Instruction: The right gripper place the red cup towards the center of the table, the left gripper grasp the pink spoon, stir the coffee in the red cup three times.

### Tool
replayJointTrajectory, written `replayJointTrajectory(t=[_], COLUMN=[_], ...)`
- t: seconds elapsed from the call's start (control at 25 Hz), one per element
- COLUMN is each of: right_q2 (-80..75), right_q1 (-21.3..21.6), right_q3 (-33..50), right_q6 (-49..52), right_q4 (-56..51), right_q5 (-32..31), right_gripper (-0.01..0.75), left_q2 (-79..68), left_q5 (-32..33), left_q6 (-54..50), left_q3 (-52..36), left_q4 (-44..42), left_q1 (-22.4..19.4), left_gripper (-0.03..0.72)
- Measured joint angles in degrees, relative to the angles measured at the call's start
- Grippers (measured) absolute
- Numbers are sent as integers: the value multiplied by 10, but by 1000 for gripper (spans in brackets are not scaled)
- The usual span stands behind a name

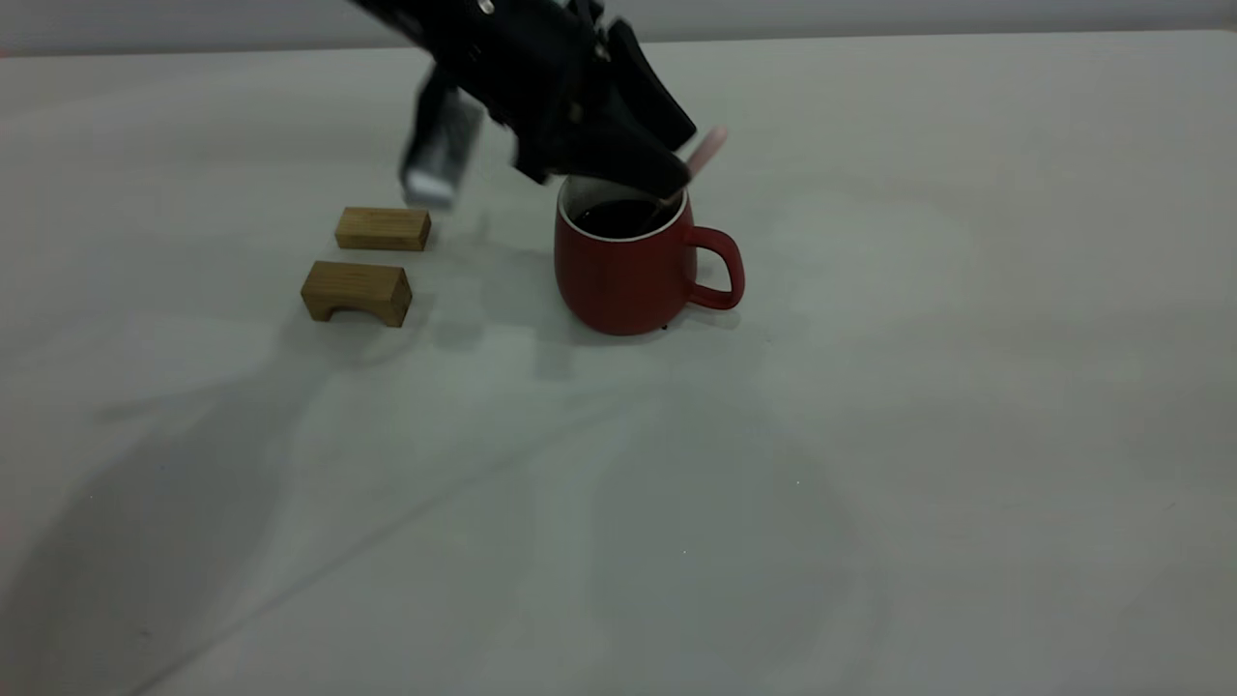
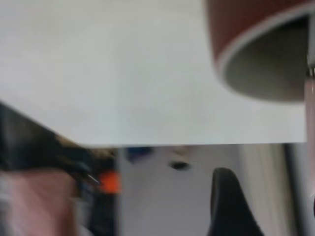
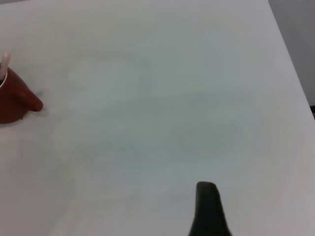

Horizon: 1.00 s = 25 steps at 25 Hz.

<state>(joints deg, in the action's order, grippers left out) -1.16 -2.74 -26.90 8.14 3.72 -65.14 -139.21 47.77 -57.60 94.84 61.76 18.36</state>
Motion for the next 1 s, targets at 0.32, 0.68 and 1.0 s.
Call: replayJointTrajectory(t=[0.32, 0.68, 1.0], right_q2=[0, 0, 0], right_q1=[0, 0, 0], right_q3=[0, 0, 0], right_q6=[0, 0, 1], right_q4=[0, 0, 0], right_q5=[0, 0, 0], right_gripper=[584, 584, 584], left_q2=[117, 244, 404], left_q5=[62, 149, 114], left_q6=[100, 110, 452], left_q3=[0, 0, -2], left_q4=[-273, -419, -588], left_q1=[0, 0, 32], left_gripper=[492, 492, 492])
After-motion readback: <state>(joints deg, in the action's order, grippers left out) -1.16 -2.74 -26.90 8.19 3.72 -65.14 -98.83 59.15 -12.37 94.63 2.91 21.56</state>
